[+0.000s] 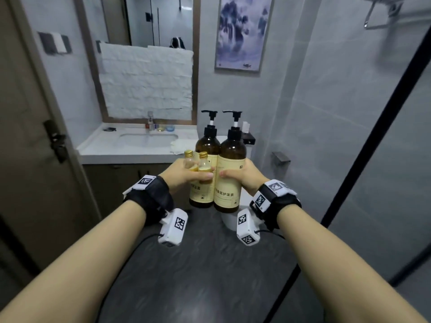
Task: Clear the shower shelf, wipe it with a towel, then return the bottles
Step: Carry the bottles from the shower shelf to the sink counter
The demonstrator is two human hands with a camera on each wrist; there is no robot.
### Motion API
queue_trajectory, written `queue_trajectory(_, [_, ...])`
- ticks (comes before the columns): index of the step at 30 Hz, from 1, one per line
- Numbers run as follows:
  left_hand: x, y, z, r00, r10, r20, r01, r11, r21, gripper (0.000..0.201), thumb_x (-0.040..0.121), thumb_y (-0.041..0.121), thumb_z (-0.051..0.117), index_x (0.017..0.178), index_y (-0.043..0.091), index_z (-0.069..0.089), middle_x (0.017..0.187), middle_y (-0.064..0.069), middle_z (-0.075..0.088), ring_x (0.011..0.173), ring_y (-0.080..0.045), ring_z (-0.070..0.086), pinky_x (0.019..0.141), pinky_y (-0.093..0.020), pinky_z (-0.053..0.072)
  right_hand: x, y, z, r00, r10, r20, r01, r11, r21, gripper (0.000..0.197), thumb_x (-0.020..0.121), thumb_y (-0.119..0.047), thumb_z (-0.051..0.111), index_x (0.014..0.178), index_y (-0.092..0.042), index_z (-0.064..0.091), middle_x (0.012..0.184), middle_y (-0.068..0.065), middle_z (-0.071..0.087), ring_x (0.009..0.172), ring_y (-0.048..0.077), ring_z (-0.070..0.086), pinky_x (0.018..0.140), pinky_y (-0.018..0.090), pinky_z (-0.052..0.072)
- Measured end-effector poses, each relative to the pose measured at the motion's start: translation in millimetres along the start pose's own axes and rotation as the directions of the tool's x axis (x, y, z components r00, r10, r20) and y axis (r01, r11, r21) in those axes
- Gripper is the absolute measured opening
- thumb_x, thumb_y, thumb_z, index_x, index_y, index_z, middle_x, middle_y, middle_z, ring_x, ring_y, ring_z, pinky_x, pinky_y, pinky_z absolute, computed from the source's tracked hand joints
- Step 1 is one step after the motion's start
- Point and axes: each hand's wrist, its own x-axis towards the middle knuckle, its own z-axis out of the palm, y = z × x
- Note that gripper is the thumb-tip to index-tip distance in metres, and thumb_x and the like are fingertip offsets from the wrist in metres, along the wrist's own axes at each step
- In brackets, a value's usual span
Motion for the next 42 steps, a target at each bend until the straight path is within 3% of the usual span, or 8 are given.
queue_trajectory(4, [20,-25,-31,0.998,-0.054,-0.034,0.053,0.998,-0.047,0.028,0.061,0.015,0.078,0.089,0.014,0.073,0.092,-0.001,0.075,0.091,-0.015,0.069,0.077,-0.024,0.054,45,23,9,0.997,0.018,0.081,-0.017,1.000,-0.009,0.038,0.079,0.007,0.065,0.116,0.007,0.056,0.119,0.028,0.062,0.106,0.037,0.063,0.096,0.049,0.049])
queue_trajectory(7, [43,-37,-55,0.994,-0.075,-0.073,0.071,0.996,-0.058,0.029,0.059,0.017,0.080,0.087,0.017,0.075,0.092,-0.001,0.075,0.092,-0.015,0.069,0.076,-0.024,0.054,85,34,11,0.992,0.010,0.126,-0.010,1.000,0.003,0.044,0.071,-0.004,0.072,0.113,-0.001,0.058,0.111,0.018,0.067,0.099,0.029,0.066,0.091,0.047,0.052])
queue_trajectory(11, [77,-44,-88,0.983,-0.099,-0.153,0.090,0.994,-0.063,0.034,0.056,0.019,0.082,0.088,0.015,0.074,0.092,-0.002,0.075,0.092,-0.018,0.069,0.080,-0.030,0.053,142,36,14,0.990,0.011,0.142,-0.009,1.000,-0.016,0.061,0.062,-0.013,0.074,0.118,0.000,0.056,0.114,0.020,0.067,0.106,0.034,0.064,0.095,0.055,0.049])
queue_trajectory(16, [106,-43,-129,0.973,-0.092,-0.211,0.076,0.994,-0.084,0.026,0.062,0.014,0.079,0.088,0.016,0.073,0.090,-0.002,0.075,0.089,-0.017,0.070,0.073,-0.026,0.056,206,35,26,0.975,-0.019,0.220,0.019,1.000,0.001,0.040,0.066,-0.006,0.074,0.105,-0.009,0.063,0.109,0.017,0.069,0.101,0.030,0.067,0.093,0.052,0.051])
queue_trajectory(28, [168,-65,-230,0.939,-0.161,-0.305,0.146,0.987,-0.070,0.041,0.061,0.015,0.077,0.100,0.007,0.068,0.099,-0.008,0.072,0.096,-0.023,0.067,0.082,-0.033,0.054,335,57,63,0.953,-0.036,0.301,0.037,0.999,0.000,0.047,0.061,-0.013,0.075,0.106,-0.010,0.062,0.104,0.009,0.071,0.099,0.024,0.068,0.090,0.048,0.053])
queue_trajectory(31, [193,-75,-269,0.936,-0.144,-0.321,0.130,0.989,-0.066,0.040,0.061,0.014,0.077,0.099,0.007,0.068,0.098,-0.006,0.073,0.095,-0.022,0.068,0.080,-0.031,0.055,381,62,78,0.944,-0.052,0.324,0.047,0.999,0.025,0.046,0.065,-0.009,0.073,0.109,-0.007,0.061,0.103,0.008,0.071,0.096,0.020,0.069,0.086,0.042,0.055])
queue_trajectory(38, [256,-89,-408,0.908,-0.122,-0.400,0.121,0.992,-0.030,0.043,0.058,0.019,0.081,0.099,0.012,0.069,0.102,-0.007,0.073,0.096,-0.021,0.069,0.075,-0.028,0.056,531,67,142,0.918,-0.099,0.383,0.080,0.995,0.067,0.048,0.073,0.004,0.070,0.118,0.004,0.055,0.117,0.024,0.064,0.110,0.034,0.063,0.097,0.053,0.048])
queue_trajectory(42, [278,-97,-474,0.883,-0.132,-0.451,0.130,0.991,-0.035,0.051,0.059,0.015,0.079,0.107,0.003,0.066,0.111,-0.016,0.069,0.105,-0.029,0.065,0.090,-0.038,0.052,596,70,182,0.908,-0.106,0.406,0.061,0.991,0.121,0.055,0.066,-0.001,0.070,0.119,0.008,0.055,0.118,0.024,0.064,0.102,0.021,0.067,0.087,0.033,0.056])
